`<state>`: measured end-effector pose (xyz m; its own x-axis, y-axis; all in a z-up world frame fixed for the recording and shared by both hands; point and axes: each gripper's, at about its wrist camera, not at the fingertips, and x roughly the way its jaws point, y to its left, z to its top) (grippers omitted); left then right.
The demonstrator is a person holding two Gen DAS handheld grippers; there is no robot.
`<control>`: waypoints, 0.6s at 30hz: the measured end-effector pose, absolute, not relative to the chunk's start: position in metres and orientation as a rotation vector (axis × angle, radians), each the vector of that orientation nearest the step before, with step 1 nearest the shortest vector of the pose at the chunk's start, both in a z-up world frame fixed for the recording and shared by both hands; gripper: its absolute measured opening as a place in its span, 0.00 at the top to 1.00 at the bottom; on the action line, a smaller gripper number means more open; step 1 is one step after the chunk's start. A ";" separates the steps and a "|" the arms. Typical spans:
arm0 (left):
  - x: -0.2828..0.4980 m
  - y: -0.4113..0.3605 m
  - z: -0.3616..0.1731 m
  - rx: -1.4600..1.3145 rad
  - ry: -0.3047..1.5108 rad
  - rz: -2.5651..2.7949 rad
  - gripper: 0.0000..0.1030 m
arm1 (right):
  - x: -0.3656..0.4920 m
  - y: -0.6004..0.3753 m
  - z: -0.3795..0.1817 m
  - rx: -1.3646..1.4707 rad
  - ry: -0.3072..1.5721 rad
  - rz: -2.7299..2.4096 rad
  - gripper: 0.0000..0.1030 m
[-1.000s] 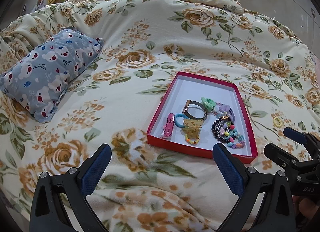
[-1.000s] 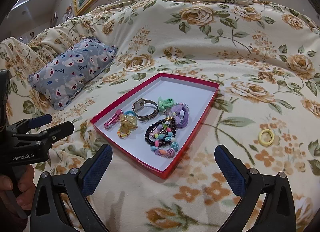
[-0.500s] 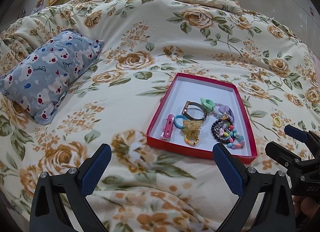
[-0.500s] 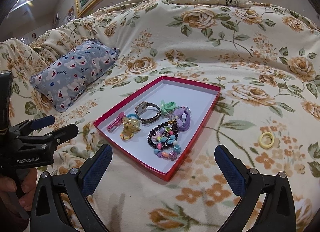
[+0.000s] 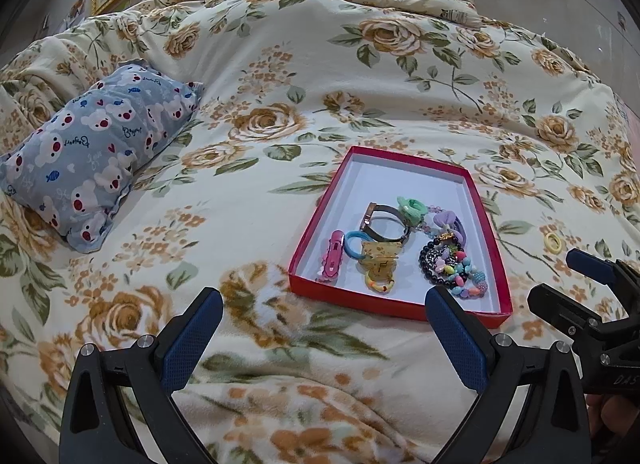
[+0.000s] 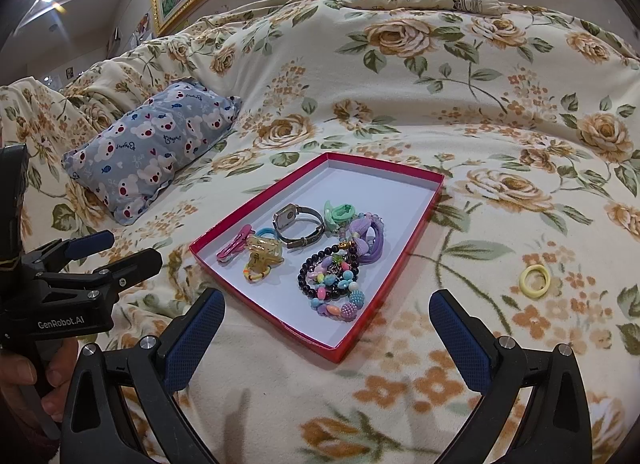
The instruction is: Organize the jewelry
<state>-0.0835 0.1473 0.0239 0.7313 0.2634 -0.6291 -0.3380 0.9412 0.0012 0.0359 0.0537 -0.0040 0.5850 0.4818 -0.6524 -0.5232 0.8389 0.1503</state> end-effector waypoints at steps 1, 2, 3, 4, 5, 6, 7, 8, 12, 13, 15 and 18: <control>-0.083 0.147 0.024 -0.116 0.673 0.331 0.01 | 0.036 0.054 -0.004 -0.060 0.743 0.586 0.00; -0.083 0.147 0.024 -0.117 0.674 0.331 0.01 | 0.036 0.054 -0.004 -0.059 0.742 0.587 0.00; -0.083 0.147 0.024 -0.117 0.674 0.329 0.01 | 0.036 0.054 -0.004 -0.059 0.742 0.587 0.00; -0.083 0.147 0.024 -0.115 0.674 0.329 0.01 | 0.036 0.054 -0.004 -0.060 0.742 0.587 0.00; -0.083 0.147 0.024 -0.115 0.674 0.329 0.01 | 0.036 0.054 -0.004 -0.061 0.743 0.586 0.00; -0.083 0.147 0.024 -0.116 0.674 0.328 0.01 | 0.036 0.054 -0.004 -0.060 0.742 0.586 0.00; -0.082 0.147 0.024 -0.115 0.674 0.327 0.01 | 0.036 0.054 -0.004 -0.060 0.743 0.586 0.00; -0.082 0.146 0.025 -0.113 0.673 0.326 0.01 | 0.036 0.054 -0.004 -0.060 0.744 0.586 0.00; -0.079 0.146 0.025 -0.108 0.676 0.322 0.01 | 0.038 0.052 -0.006 -0.056 0.749 0.583 0.00; -0.079 0.146 0.025 -0.108 0.677 0.321 0.01 | 0.039 0.051 -0.007 -0.054 0.751 0.583 0.00; -0.078 0.147 0.025 -0.110 0.678 0.317 0.01 | 0.040 0.050 -0.008 -0.056 0.751 0.581 0.00; -0.077 0.147 0.024 -0.109 0.680 0.314 0.01 | 0.041 0.050 -0.010 -0.053 0.760 0.583 0.00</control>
<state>-0.0766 0.1467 0.0239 0.7328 0.2498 -0.6330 -0.3207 0.9472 0.0026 0.0414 0.0503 -0.0099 0.5756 0.4792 -0.6626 -0.5162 0.8414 0.1601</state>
